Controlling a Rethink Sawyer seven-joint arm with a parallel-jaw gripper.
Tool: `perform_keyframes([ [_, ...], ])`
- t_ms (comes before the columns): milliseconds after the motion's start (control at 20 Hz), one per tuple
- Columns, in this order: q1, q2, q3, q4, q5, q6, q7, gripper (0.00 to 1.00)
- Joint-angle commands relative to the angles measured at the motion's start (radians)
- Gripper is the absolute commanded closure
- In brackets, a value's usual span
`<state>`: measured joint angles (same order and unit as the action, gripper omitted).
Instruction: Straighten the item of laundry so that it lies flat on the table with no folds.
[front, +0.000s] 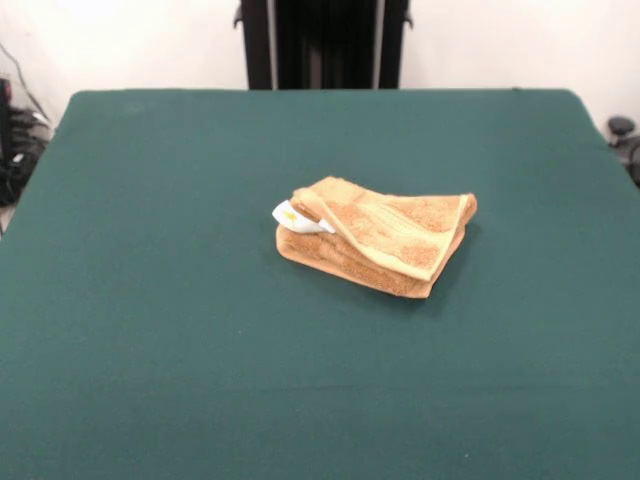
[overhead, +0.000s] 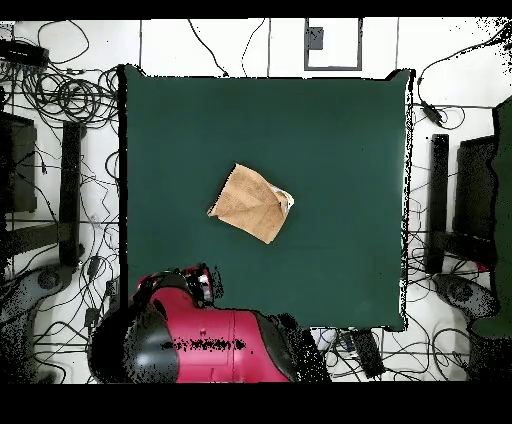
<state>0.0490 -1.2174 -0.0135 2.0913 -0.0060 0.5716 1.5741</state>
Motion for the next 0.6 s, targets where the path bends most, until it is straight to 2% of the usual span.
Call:
perform_keyframes([
  [50,0.018,-0.002,0.055,0.065,0.005,0.082,0.087,0.0],
  [250,-0.074,-0.019,0.061,0.101,0.016,0.08,-0.021,0.0],
  [450,-0.176,-0.001,0.085,0.093,-0.011,0.073,-0.12,0.0],
  [600,-0.219,0.022,0.113,0.072,-0.033,0.078,-0.14,0.0],
])
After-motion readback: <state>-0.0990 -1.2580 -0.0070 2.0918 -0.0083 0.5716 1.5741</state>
